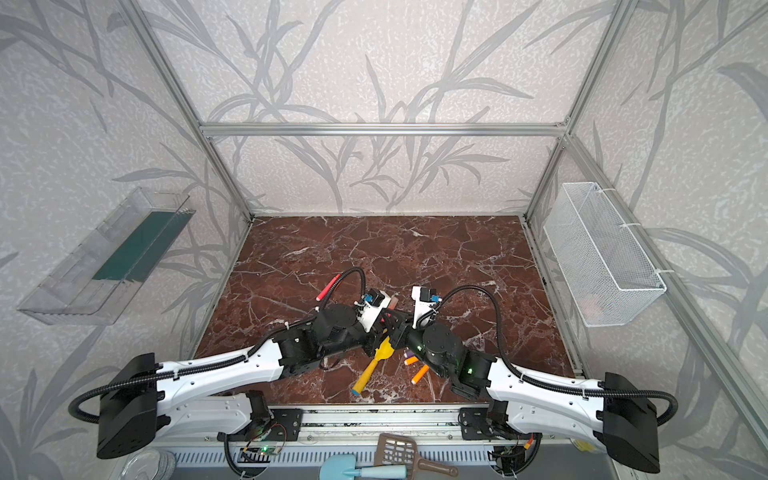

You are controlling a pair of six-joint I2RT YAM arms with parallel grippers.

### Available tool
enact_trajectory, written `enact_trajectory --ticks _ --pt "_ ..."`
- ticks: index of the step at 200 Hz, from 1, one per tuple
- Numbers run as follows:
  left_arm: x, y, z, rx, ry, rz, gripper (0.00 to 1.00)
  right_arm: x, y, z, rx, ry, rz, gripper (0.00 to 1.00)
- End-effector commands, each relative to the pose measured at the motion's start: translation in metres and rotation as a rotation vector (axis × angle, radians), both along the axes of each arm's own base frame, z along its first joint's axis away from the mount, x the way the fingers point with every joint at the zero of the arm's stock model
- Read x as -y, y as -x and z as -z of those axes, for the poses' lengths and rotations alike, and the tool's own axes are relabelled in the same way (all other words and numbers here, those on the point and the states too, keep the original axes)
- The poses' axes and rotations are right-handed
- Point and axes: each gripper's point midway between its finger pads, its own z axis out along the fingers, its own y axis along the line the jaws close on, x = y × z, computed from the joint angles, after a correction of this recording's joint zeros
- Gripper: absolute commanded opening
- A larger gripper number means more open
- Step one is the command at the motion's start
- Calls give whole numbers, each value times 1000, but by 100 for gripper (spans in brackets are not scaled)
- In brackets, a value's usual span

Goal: Insert the pens into the pen caps

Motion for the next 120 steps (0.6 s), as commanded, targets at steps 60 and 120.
enact_trajectory --ticks 60,120 --pt "8 -17 -40 79 123 -70 70 69 -36 74 -137 218 189 0" --pt "-36 -49 -19 64 34 -324 71 97 -79 117 -287 397 279 0"
